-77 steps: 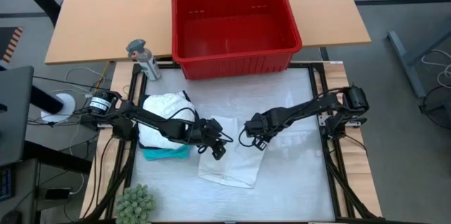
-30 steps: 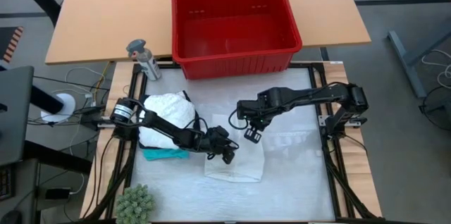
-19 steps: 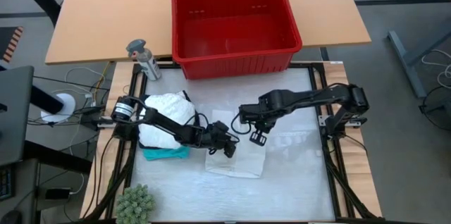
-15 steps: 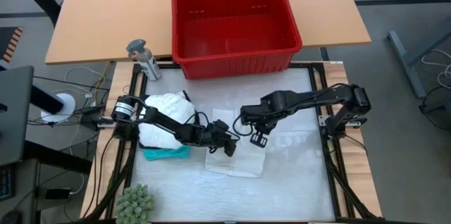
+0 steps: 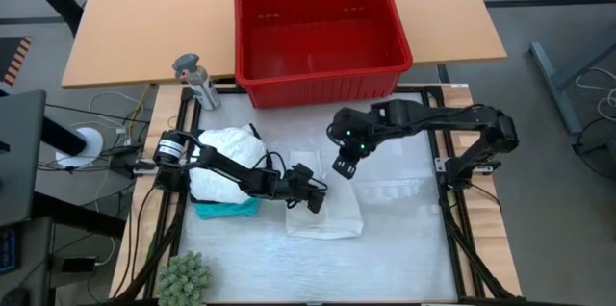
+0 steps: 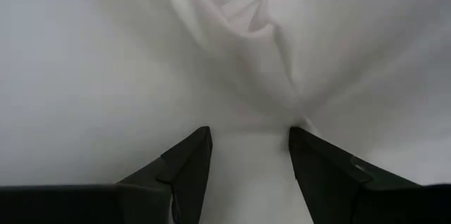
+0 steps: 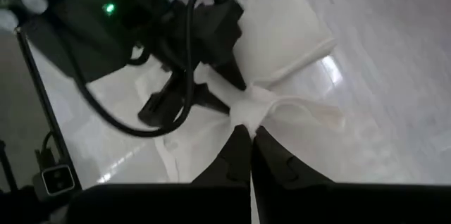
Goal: Fold laundry
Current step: Fold the white shorts
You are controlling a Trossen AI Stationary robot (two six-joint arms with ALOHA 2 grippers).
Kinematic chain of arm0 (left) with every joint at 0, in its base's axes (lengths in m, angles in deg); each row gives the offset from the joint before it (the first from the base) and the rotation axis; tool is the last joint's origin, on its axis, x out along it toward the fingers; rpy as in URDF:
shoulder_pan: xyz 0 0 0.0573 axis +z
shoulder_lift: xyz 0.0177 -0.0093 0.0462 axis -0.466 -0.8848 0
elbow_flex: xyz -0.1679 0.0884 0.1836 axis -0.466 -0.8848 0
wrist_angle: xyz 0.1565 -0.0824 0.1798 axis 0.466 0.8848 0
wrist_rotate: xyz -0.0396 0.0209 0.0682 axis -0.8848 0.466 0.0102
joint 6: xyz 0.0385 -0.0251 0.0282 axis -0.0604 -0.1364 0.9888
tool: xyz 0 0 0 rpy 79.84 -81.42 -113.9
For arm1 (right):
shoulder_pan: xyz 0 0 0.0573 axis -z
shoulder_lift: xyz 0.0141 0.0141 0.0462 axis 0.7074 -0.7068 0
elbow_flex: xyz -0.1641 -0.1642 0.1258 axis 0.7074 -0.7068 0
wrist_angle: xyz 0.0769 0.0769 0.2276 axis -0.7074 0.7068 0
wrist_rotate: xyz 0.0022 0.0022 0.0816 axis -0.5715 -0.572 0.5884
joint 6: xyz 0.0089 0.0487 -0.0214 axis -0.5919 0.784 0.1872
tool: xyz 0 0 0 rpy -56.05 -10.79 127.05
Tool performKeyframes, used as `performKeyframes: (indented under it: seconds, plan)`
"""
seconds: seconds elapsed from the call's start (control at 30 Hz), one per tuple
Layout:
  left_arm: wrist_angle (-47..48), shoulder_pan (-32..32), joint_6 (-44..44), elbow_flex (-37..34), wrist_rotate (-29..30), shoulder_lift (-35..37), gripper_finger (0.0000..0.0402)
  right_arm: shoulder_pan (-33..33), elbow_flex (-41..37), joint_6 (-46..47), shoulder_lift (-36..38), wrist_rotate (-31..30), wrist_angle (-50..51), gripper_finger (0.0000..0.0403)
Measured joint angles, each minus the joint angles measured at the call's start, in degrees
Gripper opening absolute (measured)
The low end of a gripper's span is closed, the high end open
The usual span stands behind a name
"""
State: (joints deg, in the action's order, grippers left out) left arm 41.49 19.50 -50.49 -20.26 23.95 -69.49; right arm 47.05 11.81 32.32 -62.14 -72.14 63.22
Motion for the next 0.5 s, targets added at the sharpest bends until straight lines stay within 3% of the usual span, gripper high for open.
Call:
performKeyframes:
  seconds: [0.33, 0.5]
  plan:
    - [-0.6, 0.0, -1.5, 2.7, -2.4, -0.1, 0.0187, 0.2, -0.1, -1.6, -6.9, 2.0, -3.4, 0.0023]
    - [0.3, -0.1, -1.0, 5.1, -8.6, -0.1, 0.0187, 0.6, -0.1, -2.6, -8.2, 3.5, -4.8, 0.0023]
